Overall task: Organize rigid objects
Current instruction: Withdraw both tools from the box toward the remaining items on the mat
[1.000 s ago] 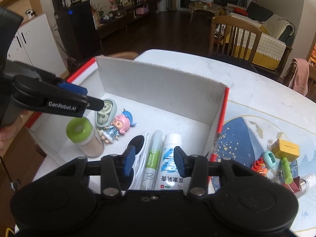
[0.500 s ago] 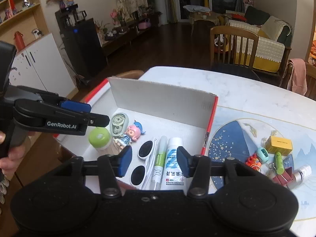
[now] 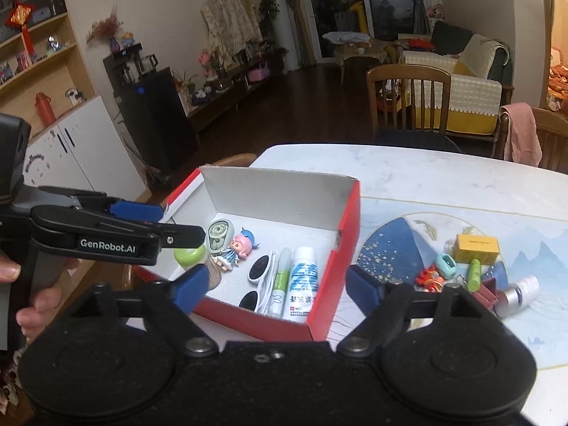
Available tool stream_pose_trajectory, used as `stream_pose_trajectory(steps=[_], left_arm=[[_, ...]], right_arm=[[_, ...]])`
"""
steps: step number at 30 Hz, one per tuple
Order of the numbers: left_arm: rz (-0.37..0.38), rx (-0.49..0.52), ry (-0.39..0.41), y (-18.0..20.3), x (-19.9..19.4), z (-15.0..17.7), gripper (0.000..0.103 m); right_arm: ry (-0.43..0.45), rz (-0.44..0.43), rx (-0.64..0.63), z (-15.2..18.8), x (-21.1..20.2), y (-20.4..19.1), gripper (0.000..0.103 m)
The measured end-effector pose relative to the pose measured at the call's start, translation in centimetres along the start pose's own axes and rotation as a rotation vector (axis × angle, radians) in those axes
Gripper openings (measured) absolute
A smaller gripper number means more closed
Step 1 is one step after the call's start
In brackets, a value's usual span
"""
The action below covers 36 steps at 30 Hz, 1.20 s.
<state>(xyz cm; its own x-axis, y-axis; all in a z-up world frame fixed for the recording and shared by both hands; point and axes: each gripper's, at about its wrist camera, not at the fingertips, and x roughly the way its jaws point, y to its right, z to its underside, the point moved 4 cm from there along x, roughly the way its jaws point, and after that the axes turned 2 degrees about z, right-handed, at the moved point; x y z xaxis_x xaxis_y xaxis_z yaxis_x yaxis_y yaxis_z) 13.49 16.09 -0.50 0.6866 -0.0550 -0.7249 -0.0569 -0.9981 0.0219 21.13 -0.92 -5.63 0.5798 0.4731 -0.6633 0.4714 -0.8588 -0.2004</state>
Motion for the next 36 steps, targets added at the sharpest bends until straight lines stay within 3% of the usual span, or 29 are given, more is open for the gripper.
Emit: stream_pose_trajectory(steps=[3,6,12,21,30,36], left_arm=[[0.014,0.002,0.003,1.6,0.1,0.2,0.078],[0.027,0.009,0.001,3.4,0.5,0.3,0.079],[0.054,0.034,-0.006,7.3,1.9,0.7,0.086],[0.099,0.043,-0.028,12.8,5.2,0.5,0.086],[0.074,0.050,-0.015,16.4,8.9,-1.0,0.087],[0.058,0.081,-0.064,18.1,12.2,-1.6,0.087]], right_arm=[[0.016,0.002,0.009,0.6,-1.2,1.0,0.099],[0.027,0.006,0.017,1.3,-2.2,2.4,0.102],[0.024,0.039,0.052,2.6,-3.8,6.2,0.102],[0.003,0.133,0.093,4.5,-5.4,12.9,0.102],[-0.022,0.194,0.074,5.4,-5.2,19.0,0.099],[-0.045,0.213,0.038,5.6,-4.2,22.0,0.095]])
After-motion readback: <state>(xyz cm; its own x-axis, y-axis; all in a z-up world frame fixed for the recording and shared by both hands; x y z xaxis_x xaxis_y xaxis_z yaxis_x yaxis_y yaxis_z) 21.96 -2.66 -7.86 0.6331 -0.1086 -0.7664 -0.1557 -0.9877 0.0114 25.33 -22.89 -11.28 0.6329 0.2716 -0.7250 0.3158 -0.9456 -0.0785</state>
